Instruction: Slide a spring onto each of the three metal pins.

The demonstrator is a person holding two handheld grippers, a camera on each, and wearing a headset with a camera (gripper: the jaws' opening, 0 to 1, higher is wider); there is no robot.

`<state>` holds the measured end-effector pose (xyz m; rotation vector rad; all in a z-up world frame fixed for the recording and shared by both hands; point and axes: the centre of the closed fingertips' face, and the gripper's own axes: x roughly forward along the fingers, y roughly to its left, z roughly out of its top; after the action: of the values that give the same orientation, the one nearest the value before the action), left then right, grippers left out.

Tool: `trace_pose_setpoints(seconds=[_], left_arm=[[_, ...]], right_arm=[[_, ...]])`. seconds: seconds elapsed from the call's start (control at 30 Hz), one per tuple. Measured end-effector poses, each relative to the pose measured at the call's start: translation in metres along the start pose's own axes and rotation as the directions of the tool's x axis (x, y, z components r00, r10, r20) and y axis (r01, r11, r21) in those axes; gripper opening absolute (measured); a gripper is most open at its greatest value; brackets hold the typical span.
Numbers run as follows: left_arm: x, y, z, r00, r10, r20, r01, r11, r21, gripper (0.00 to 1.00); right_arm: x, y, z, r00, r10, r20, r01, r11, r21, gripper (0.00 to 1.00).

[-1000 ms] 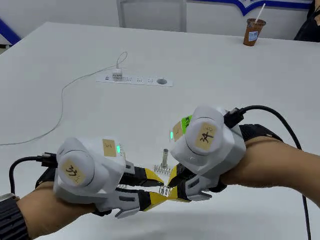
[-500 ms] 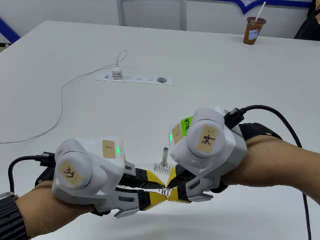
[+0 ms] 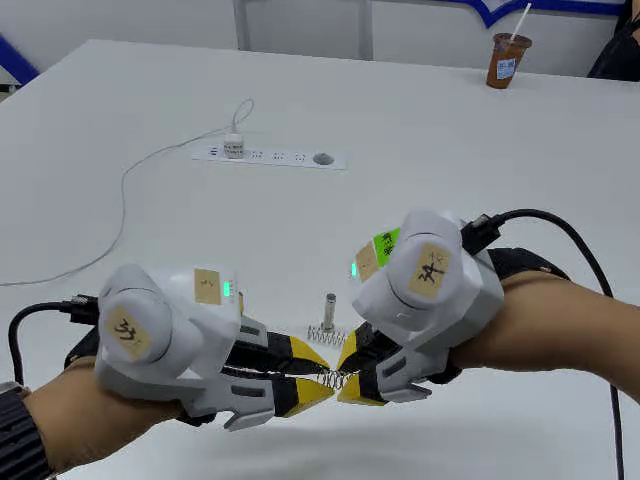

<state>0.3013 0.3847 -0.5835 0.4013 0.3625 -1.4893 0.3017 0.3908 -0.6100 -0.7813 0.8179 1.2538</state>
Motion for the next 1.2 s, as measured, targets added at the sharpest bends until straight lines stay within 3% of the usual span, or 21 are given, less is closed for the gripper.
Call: trace_pose_setpoints(seconds=[0.63, 0.93, 1.2], left_arm=[[-0.006, 0.0, 0.008, 0.9989, 0.006, 0.047, -0.004, 0.999, -0.041, 0.1], [-0.008, 0.001, 0.0, 0.9994, 0.015, 0.032, -0.013, 0.999, -0.052, 0.1], [-0.006, 0.0, -0.008, 0.9999, 0.013, 0.008, -0.012, 0.999, -0.049, 0.1]], right_arm=[[-0.003, -0.002, -0.01, 0.9998, -0.002, 0.02, 0.001, 0.999, 0.049, 0.13], [-0.011, -0.002, -0.003, 0.9982, -0.008, 0.059, 0.004, 0.997, 0.072, 0.13], [-0.024, -0.001, 0.012, 0.9944, -0.012, 0.105, 0.004, 0.997, 0.078, 0.13]])
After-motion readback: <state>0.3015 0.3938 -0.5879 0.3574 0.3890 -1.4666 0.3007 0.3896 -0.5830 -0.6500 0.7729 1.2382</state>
